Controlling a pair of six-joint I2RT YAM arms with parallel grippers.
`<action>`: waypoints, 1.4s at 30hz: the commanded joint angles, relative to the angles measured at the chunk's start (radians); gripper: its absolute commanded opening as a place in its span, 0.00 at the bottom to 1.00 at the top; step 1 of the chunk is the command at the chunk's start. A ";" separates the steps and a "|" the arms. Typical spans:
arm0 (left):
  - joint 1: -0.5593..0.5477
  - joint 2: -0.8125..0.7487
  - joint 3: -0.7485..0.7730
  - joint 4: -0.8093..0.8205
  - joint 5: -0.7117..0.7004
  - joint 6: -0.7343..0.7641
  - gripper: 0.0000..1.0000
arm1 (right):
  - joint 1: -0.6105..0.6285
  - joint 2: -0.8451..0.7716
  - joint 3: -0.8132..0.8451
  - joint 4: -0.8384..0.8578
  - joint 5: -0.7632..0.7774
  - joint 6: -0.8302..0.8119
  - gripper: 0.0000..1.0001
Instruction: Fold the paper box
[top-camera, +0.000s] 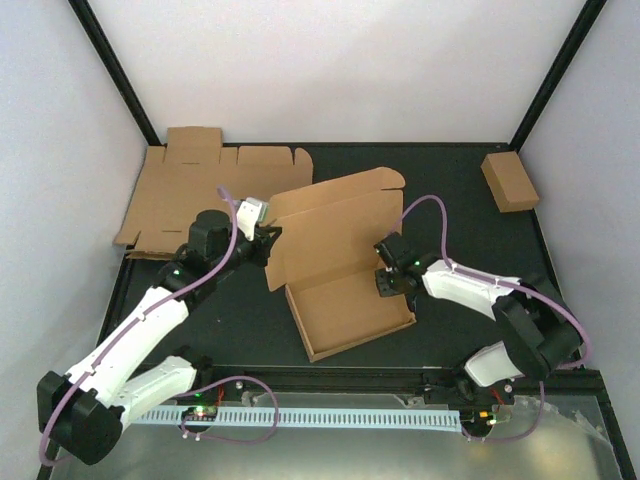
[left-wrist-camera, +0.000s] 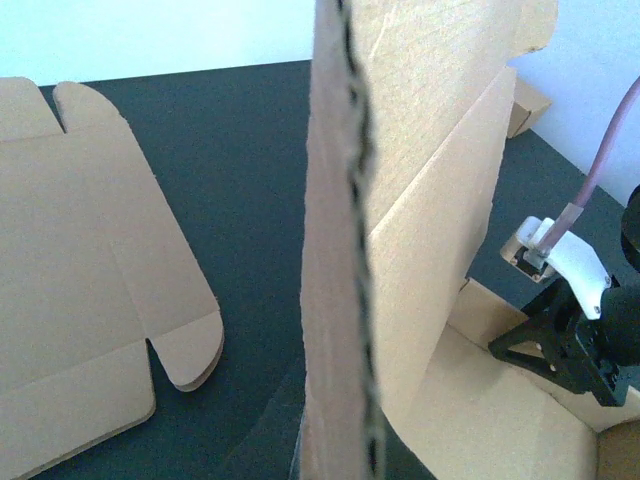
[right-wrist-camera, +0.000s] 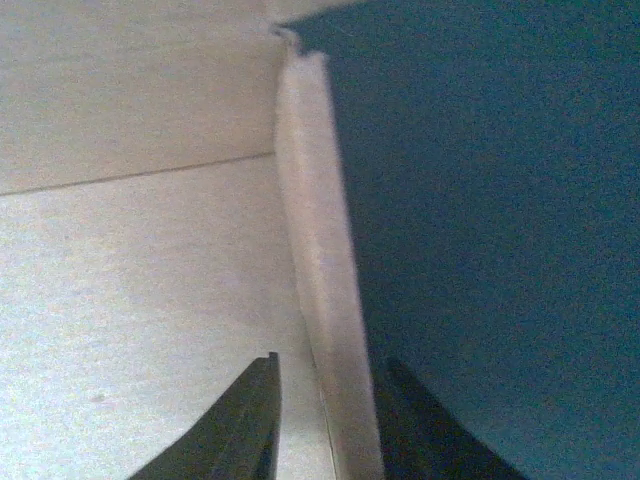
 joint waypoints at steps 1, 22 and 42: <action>0.003 -0.024 -0.006 0.035 -0.004 0.011 0.02 | -0.001 -0.025 -0.020 -0.001 0.021 0.030 0.24; 0.003 -0.145 -0.076 0.047 -0.041 -0.013 0.02 | 0.022 -0.168 0.004 -0.079 0.092 0.112 0.75; -0.076 -0.413 -0.238 -0.021 -0.028 -0.314 0.49 | 0.012 -0.573 -0.050 -0.462 0.056 0.553 0.96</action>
